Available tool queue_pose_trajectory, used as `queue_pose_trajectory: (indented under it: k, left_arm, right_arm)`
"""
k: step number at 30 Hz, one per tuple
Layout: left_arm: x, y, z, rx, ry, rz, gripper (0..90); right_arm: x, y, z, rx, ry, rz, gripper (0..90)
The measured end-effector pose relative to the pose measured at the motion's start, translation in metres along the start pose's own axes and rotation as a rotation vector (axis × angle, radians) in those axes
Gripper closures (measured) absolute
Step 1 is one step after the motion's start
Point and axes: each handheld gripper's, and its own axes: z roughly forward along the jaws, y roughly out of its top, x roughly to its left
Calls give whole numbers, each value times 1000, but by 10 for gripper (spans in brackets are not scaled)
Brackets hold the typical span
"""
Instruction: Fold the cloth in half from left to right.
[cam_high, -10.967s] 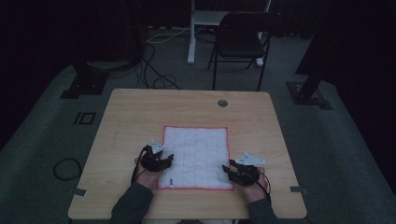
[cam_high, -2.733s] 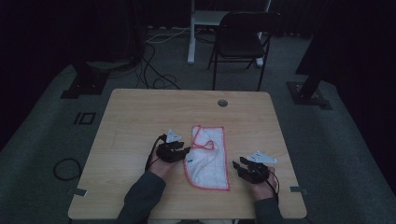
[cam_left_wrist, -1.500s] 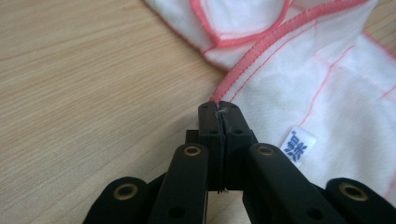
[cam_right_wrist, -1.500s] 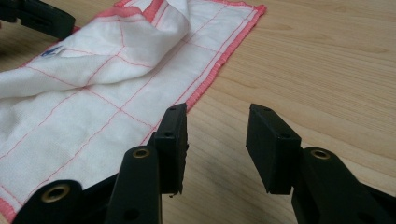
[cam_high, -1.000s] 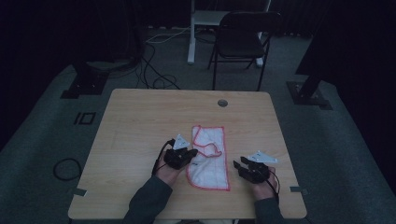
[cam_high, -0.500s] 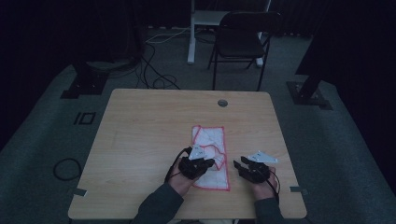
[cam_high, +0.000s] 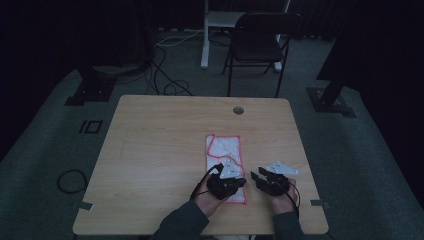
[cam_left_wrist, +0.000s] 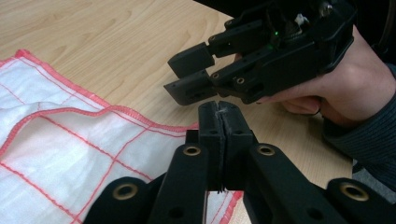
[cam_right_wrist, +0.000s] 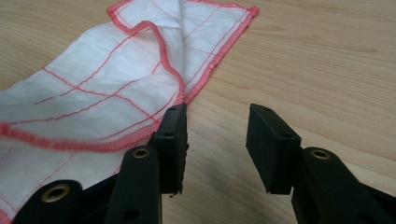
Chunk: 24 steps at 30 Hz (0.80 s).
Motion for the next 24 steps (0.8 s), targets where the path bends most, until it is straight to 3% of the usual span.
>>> queue_pose_trajectory:
  k: [2, 6, 18, 24]
  left_arm:
    - [1, -1, -2, -9, 3, -2, 796]
    - [5, -4, -9, -15, 22, 2, 744]
    - [27, -33, -27, 4, 129, -44, 747]
    - [34, -47, -28, 27, 158, -55, 761]
  right_arm:
    - [-1, 0, 0, -2, -2, 3, 584]
    - [-2, 0, -1, -4, -4, 6, 584]
    - [5, 4, 5, 4, 4, -23, 584]
    - [8, 8, 5, -5, 9, -32, 584]
